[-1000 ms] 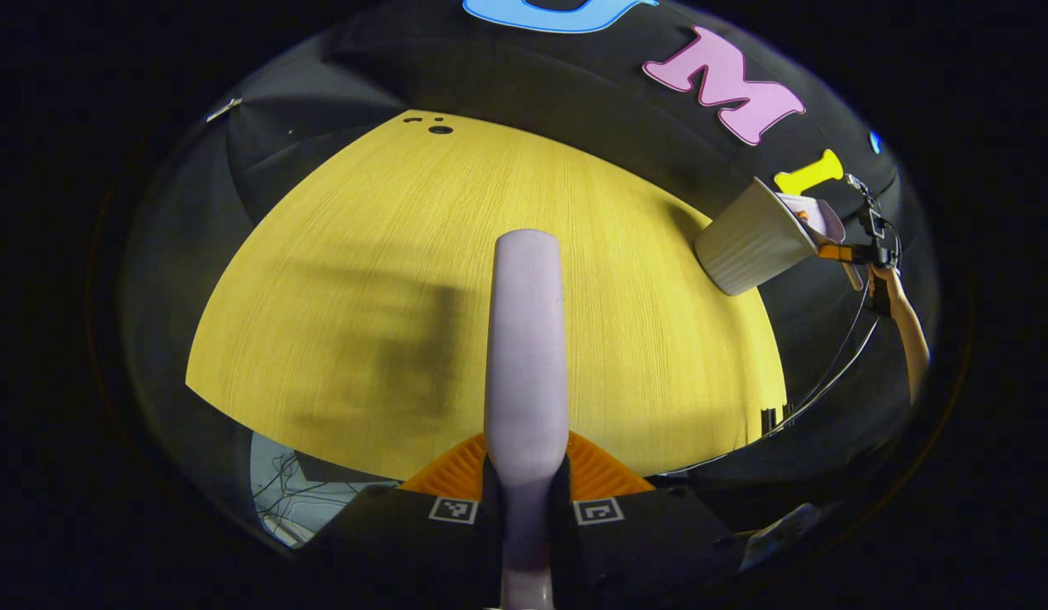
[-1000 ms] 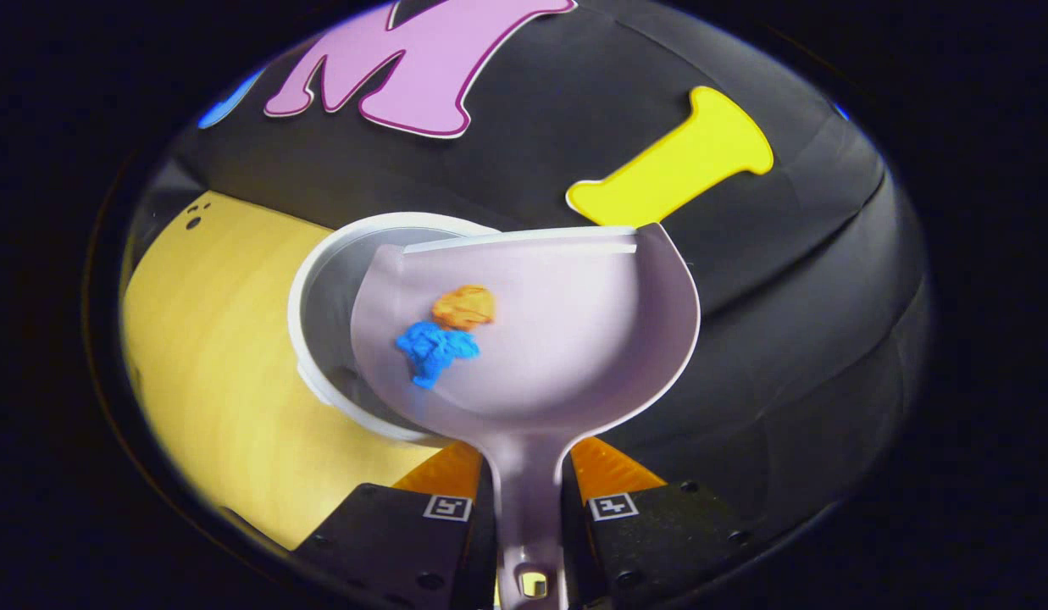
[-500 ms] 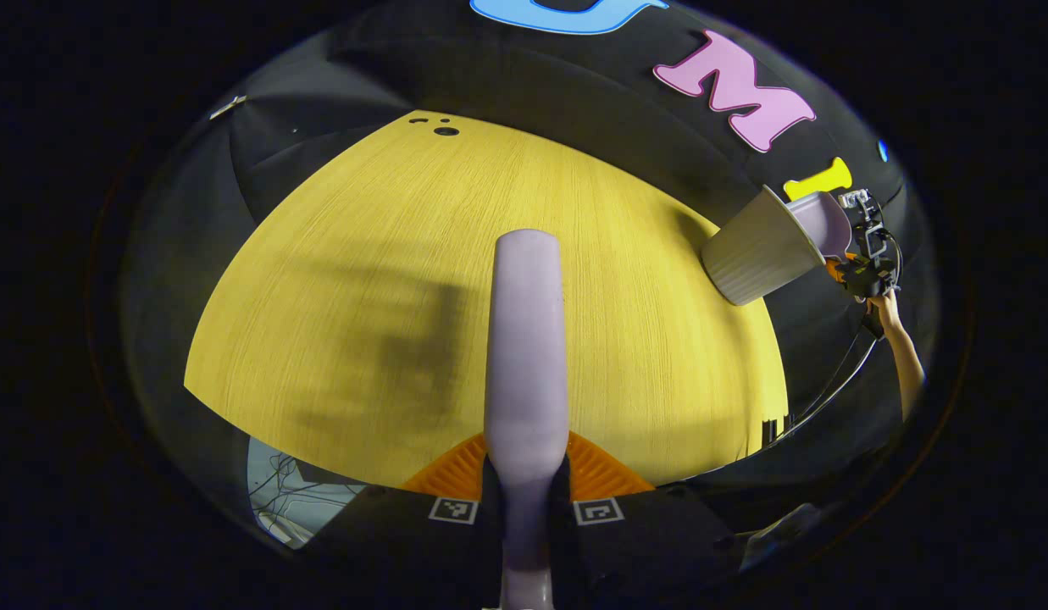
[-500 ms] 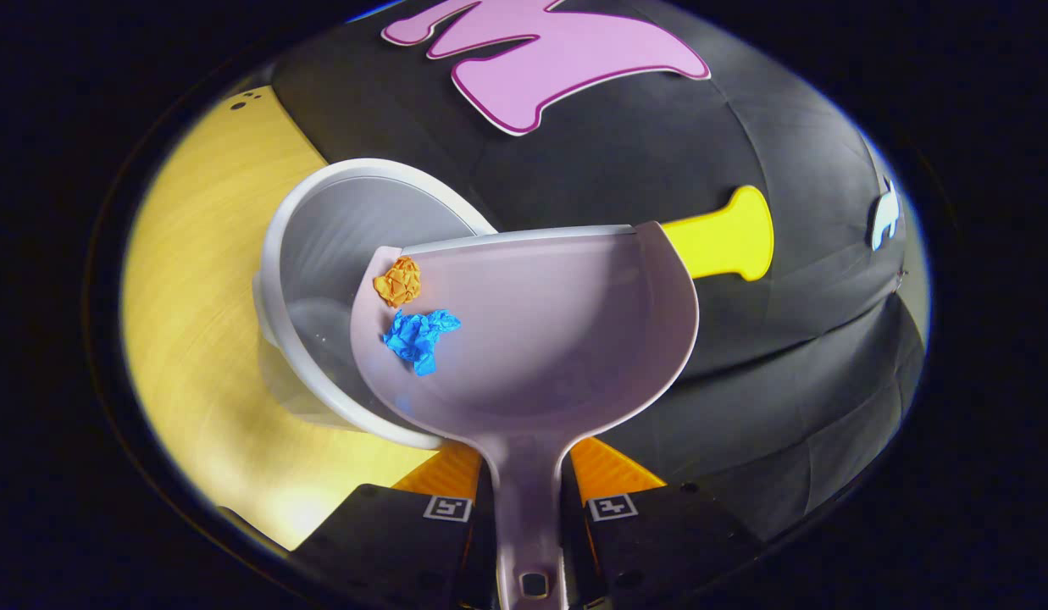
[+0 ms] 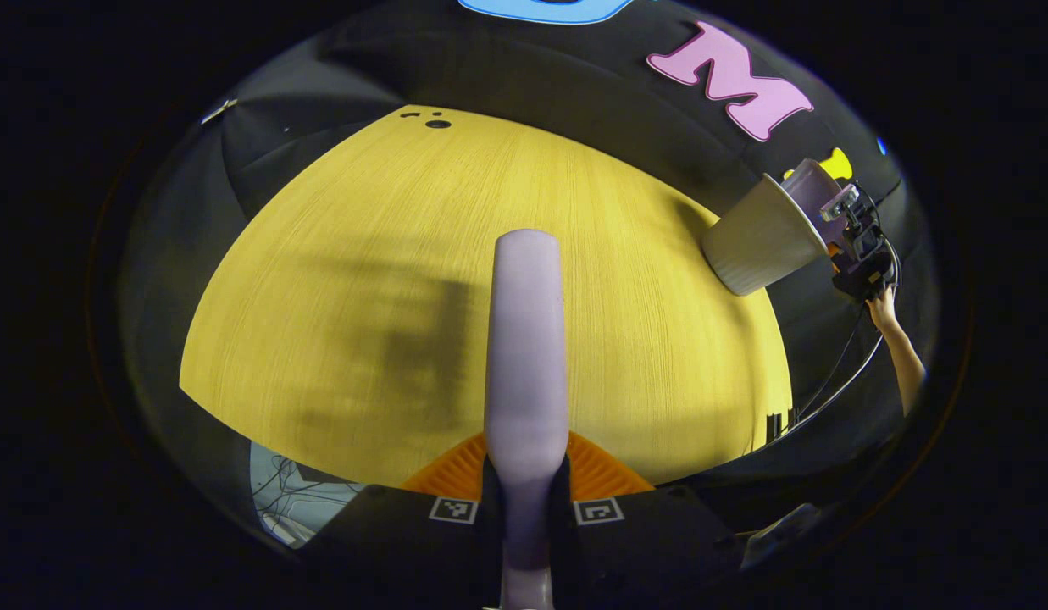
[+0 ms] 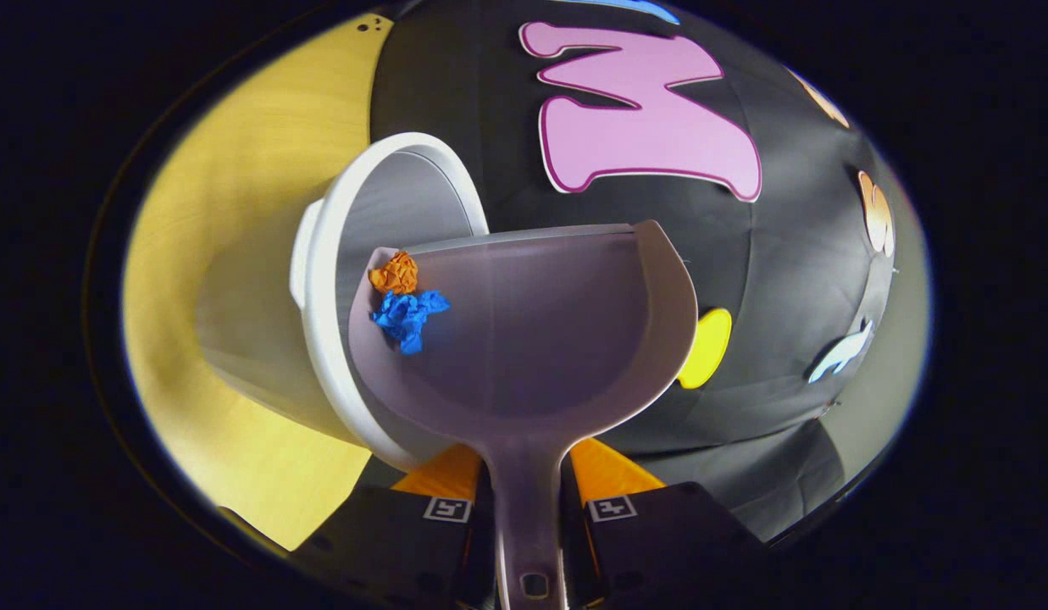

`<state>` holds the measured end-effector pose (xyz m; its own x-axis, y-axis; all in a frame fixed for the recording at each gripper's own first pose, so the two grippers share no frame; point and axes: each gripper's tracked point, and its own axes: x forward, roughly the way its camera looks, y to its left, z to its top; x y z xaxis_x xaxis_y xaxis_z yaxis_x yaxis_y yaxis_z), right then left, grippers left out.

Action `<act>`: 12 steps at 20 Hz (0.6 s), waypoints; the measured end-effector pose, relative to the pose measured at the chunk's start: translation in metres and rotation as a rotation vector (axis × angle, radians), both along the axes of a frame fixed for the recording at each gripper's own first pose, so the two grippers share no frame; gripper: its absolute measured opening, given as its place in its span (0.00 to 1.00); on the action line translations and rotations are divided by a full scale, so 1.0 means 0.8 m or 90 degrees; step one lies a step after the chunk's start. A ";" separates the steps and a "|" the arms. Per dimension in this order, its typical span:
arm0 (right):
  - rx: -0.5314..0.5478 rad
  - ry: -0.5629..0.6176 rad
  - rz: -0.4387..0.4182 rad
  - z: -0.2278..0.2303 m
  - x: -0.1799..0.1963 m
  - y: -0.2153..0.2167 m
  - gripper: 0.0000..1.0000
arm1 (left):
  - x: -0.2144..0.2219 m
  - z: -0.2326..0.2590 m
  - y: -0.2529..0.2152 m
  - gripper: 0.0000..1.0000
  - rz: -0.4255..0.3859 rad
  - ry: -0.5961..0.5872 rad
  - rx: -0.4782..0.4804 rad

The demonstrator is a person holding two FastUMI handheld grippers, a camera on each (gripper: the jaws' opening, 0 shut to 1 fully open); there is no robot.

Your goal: Pick up the small broom and dustpan from the desktop, sweep the trash into the dustpan with the broom, and then empty the trash into the garbage bin.

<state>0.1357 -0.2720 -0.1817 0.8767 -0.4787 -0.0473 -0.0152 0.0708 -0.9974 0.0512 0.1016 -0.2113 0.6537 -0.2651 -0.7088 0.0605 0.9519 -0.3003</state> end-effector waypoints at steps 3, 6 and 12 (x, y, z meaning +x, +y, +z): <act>-0.028 0.011 0.010 0.004 -0.002 -0.001 0.35 | 0.004 0.003 -0.005 0.27 -0.009 -0.003 0.004; -0.066 0.030 0.030 0.004 0.001 0.005 0.35 | 0.007 0.005 -0.007 0.27 -0.012 -0.004 0.005; 0.006 0.040 0.003 0.000 -0.001 -0.002 0.35 | 0.012 0.012 -0.006 0.27 -0.009 -0.015 0.014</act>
